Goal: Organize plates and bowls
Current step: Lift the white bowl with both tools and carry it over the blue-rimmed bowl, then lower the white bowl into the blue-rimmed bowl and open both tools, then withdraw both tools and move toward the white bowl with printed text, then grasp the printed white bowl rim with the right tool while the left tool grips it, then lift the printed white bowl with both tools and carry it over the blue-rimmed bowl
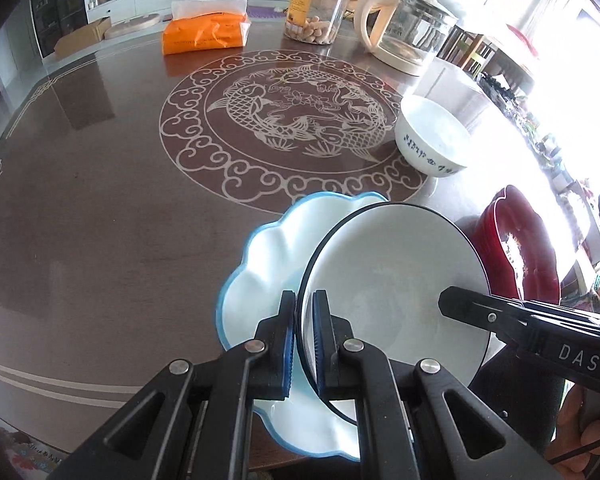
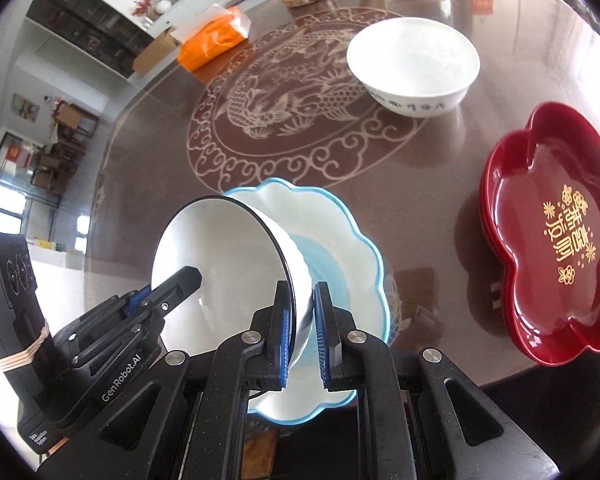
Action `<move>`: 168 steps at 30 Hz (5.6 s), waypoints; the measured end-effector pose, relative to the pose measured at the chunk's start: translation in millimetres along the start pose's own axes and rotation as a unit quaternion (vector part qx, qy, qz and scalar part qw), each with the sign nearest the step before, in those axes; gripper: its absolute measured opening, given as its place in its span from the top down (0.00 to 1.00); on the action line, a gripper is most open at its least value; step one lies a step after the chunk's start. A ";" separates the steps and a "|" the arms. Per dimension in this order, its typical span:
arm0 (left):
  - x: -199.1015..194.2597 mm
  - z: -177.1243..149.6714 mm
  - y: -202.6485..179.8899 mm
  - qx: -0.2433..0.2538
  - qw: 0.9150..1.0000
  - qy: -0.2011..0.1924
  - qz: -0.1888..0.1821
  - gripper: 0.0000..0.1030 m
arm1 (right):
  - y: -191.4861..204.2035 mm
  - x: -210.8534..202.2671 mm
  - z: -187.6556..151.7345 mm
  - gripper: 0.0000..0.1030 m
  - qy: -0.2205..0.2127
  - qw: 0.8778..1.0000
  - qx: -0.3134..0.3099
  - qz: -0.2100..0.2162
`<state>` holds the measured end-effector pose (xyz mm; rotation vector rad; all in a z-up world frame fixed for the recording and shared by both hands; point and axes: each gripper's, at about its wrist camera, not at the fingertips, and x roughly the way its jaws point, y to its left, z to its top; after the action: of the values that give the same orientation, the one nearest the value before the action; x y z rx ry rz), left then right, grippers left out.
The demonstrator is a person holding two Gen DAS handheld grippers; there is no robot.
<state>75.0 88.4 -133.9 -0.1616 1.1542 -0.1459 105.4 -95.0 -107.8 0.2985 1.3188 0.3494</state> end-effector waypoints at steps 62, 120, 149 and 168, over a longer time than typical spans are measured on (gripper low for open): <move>-86.0 -15.8 -126.4 0.318 0.738 -0.410 0.432 0.04 | -43.0 -93.1 -61.8 0.38 -0.204 0.978 0.028 -0.011; 104.2 217.4 -74.4 0.047 0.990 0.119 -0.053 0.28 | -121.5 -39.4 136.1 0.35 -0.093 0.992 0.059 -0.055; 8.8 189.4 -89.9 0.065 0.991 0.055 -0.106 0.91 | -55.9 -76.5 122.8 0.88 -0.116 0.992 -0.007 -0.044; -56.5 45.6 -17.9 0.057 0.997 0.036 -0.035 0.91 | 11.5 -47.2 -4.6 0.88 -0.047 0.998 -0.030 0.025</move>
<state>93.8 84.4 -61.6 -0.0962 1.2102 -0.2809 90.0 -104.0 -62.3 0.2947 1.2087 0.4114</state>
